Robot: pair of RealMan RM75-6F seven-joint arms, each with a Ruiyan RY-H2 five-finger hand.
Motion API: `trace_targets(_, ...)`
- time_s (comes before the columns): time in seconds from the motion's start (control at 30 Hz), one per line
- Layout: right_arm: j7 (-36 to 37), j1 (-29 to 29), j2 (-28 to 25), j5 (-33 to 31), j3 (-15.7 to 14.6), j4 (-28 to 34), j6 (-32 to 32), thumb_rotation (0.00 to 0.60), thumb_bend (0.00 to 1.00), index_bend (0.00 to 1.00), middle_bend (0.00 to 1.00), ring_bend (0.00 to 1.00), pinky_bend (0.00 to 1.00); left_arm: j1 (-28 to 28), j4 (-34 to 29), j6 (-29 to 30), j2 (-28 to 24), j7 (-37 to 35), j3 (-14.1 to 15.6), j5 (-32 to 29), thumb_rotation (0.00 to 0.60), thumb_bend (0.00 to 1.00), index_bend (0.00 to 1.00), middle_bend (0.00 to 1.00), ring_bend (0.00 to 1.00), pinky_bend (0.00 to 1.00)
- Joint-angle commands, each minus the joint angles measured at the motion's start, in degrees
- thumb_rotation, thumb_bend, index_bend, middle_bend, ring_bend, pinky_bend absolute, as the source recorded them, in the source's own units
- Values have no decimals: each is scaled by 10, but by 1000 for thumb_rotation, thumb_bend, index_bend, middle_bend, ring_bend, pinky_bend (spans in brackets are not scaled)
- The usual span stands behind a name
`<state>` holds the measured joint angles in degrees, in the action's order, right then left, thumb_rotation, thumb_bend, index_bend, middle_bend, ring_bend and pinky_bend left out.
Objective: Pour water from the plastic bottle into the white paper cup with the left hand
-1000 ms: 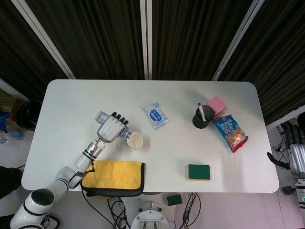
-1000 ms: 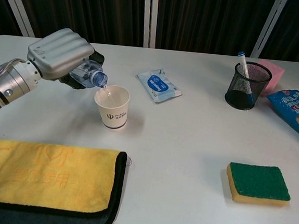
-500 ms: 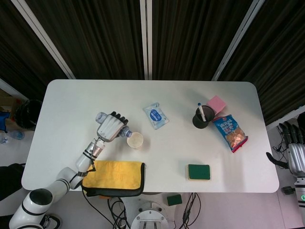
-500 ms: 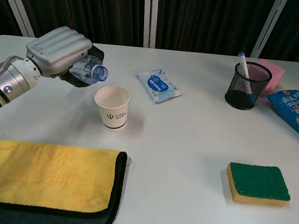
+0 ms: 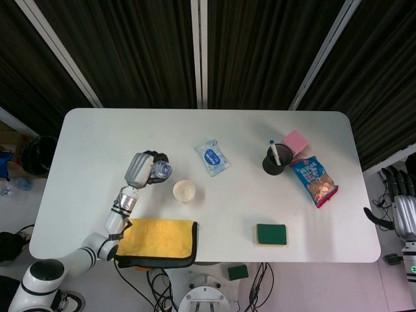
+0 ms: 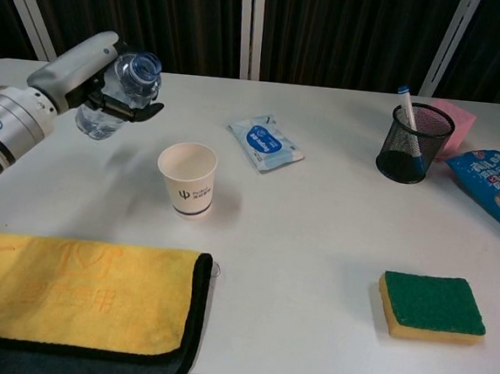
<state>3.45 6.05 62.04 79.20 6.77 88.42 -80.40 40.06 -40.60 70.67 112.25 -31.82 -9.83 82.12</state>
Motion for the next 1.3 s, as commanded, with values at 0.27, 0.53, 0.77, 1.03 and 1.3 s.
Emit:
trace_targets(0.27,-8,1,-1,0,0,5,1,539,194,0,0,0,0,-15,77,-91,37,-275,-104,-112,600,312,725,699,650,563)
trace_targets(0.53,-21,2,1,-4,0,14,2,540,194,0,0,0,0,-9,140,-113,70,-352,-111,-115,600,308,715,683,636,564)
trace_targets(0.77,-27,2,-3,-5,1,21,0,541,195,0,0,0,0,-13,176,-116,84,-393,-92,-94,600,287,652,625,560,561)
trace_targets(1.03,-29,3,-2,-8,1,22,4,540,200,0,0,0,0,-16,198,-102,91,-408,-78,-79,600,178,352,481,411,514)
trace_targets(1.3,-33,4,-2,-10,2,24,5,539,203,0,0,0,0,-21,207,-84,93,-414,-63,-63,600,131,209,386,332,465)
